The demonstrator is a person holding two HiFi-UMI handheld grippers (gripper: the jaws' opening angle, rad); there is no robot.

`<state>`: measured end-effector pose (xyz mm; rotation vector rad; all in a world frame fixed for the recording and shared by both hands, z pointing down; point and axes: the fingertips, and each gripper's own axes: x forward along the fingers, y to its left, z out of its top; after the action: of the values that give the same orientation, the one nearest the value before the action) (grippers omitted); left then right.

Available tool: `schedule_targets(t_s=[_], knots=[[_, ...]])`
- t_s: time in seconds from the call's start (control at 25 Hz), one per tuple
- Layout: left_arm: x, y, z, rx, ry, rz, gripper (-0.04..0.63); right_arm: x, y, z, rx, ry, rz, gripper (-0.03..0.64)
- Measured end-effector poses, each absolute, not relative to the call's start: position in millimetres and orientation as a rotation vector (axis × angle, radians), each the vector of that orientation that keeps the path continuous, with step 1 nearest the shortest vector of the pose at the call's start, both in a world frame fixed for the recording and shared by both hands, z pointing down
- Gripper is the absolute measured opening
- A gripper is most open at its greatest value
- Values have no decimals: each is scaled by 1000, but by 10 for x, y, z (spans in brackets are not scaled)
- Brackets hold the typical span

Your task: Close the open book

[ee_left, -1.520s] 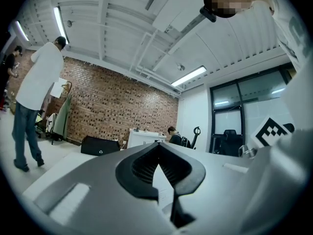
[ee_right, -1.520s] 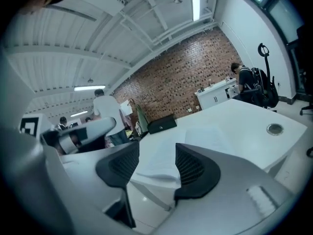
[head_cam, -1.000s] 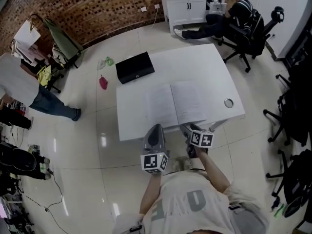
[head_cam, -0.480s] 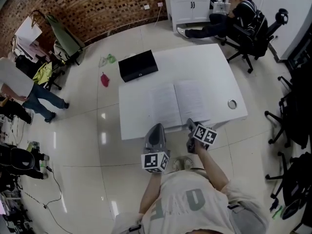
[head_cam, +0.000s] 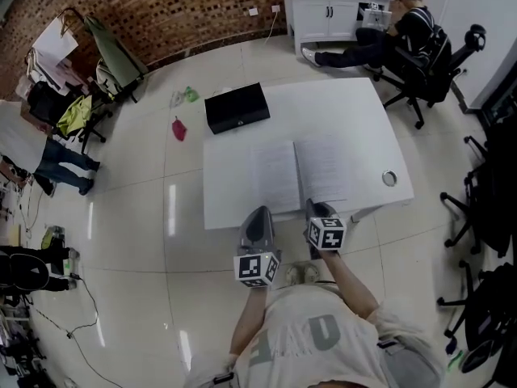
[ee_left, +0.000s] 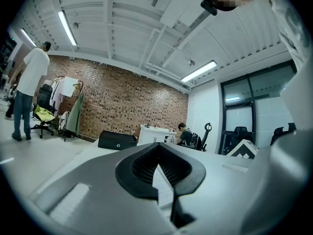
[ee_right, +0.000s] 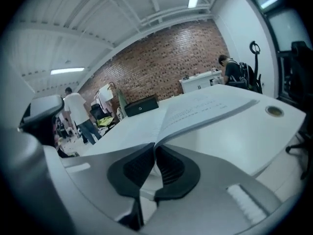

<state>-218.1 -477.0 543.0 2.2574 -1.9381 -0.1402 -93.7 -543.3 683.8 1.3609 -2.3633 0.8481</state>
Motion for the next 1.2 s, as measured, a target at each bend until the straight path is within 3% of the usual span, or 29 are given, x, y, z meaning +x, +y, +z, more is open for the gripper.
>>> schedule_targets(t_s=[0.32, 0.6, 0.96, 1.2], knots=[[-2265, -4717, 5458, 2222, -1957, -142, 14, -1361, -5261, 6810, 1084, -2385, 474, 49], [-2358, -4662, 5466, 2199, -1986, -150, 12, -1617, -5078, 6901, 911, -2425, 491, 83], [-2427, -4595, 5430, 2183, -1995, -164, 12, -1609, -5073, 6775, 964, -2453, 495, 30], [-2295, -4623, 5404, 2233, -1955, -154, 13, -1085, -5307, 6121, 1286, -2563, 643, 5]])
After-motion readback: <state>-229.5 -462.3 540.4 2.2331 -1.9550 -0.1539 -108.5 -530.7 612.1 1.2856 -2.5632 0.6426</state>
